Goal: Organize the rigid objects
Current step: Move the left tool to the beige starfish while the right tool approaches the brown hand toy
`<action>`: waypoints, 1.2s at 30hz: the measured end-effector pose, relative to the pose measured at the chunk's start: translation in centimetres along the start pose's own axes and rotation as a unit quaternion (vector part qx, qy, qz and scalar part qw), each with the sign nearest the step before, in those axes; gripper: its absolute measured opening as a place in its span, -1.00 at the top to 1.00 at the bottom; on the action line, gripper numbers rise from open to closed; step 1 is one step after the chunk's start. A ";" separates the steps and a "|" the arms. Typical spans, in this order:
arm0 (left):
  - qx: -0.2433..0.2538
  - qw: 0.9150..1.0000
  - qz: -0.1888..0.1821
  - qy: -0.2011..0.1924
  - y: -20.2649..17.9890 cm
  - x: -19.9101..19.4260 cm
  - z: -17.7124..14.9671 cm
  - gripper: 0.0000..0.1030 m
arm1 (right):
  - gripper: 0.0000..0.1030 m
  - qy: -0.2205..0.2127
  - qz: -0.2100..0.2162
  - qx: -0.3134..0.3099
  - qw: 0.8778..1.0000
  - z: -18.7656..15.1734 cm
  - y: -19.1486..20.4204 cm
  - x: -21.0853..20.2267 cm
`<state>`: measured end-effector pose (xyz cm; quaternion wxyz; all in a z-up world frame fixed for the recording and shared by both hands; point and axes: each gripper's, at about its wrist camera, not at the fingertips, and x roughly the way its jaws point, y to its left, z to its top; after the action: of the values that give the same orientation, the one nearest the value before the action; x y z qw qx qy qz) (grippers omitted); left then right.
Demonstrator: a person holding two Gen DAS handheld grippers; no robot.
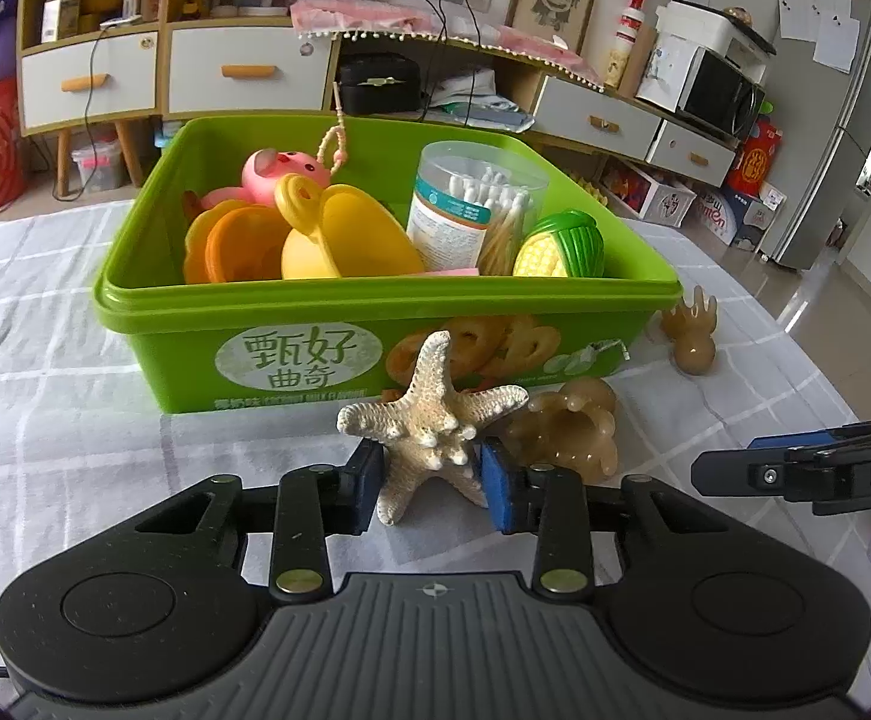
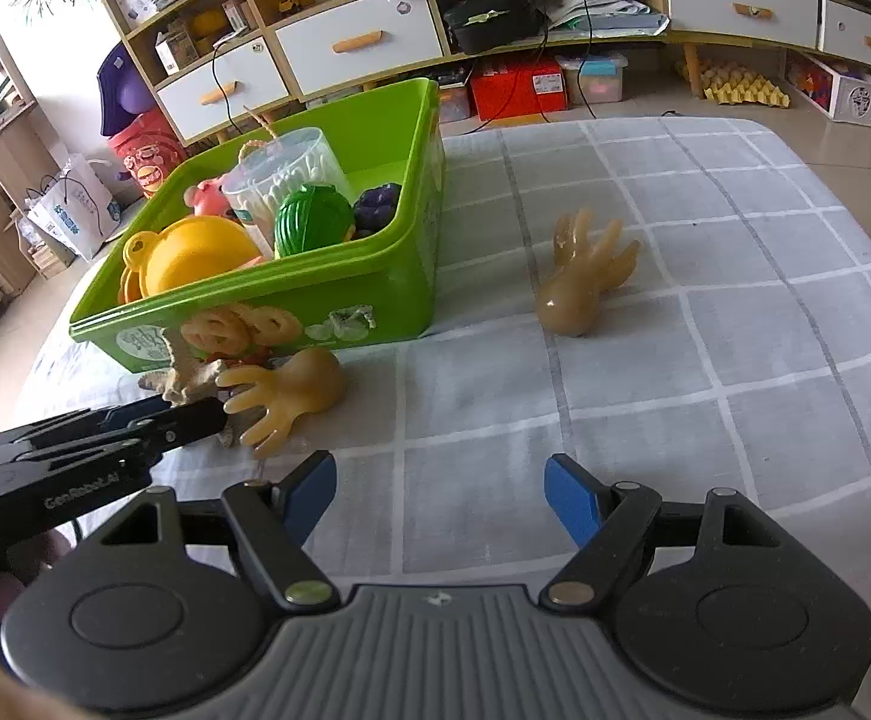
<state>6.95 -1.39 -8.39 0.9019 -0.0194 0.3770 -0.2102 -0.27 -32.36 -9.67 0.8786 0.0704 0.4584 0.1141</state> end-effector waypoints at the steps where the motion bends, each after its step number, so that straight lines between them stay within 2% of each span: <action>1: -0.001 1.000 0.001 0.001 0.1 -0.1 0.0 0.22 | -0.06 0.000 0.000 0.000 1.000 -0.1 0.1 0.1; 8: -0.012 1.000 0.011 0.007 1.6 -0.9 -0.2 0.23 | -0.06 0.001 0.004 -0.005 1.000 -0.1 0.5 0.7; 16: -0.020 0.999 0.030 0.005 3.4 -1.7 -0.5 0.21 | -0.11 -0.009 0.009 -0.040 0.999 -0.2 2.2 1.6; 17: -0.019 0.999 0.030 0.001 3.4 -1.8 -0.6 0.16 | -0.14 -0.011 0.013 -0.043 0.999 -0.2 2.3 1.7; 21: -0.016 0.999 0.030 -0.013 3.3 -1.7 -1.0 -0.28 | -0.18 -0.020 0.023 -0.054 0.998 -0.3 2.9 2.1; 23: -0.018 0.999 0.026 -0.015 3.1 -1.6 -1.0 -0.32 | -0.20 -0.024 0.025 -0.059 0.998 -0.3 3.3 2.3; 31: -0.014 0.999 0.035 -0.024 2.7 -0.8 -0.8 -0.33 | -0.24 -0.034 0.023 -0.069 0.997 0.1 4.7 3.3; 36: 0.001 0.999 0.040 -0.025 2.5 -0.7 -0.8 -0.29 | -0.24 -0.035 0.045 -0.077 0.995 0.2 5.6 3.7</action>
<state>6.87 1.27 -8.97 0.9187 -0.0085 0.3547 -0.1738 1.22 -25.97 -11.19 0.8910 0.0276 0.4132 0.1861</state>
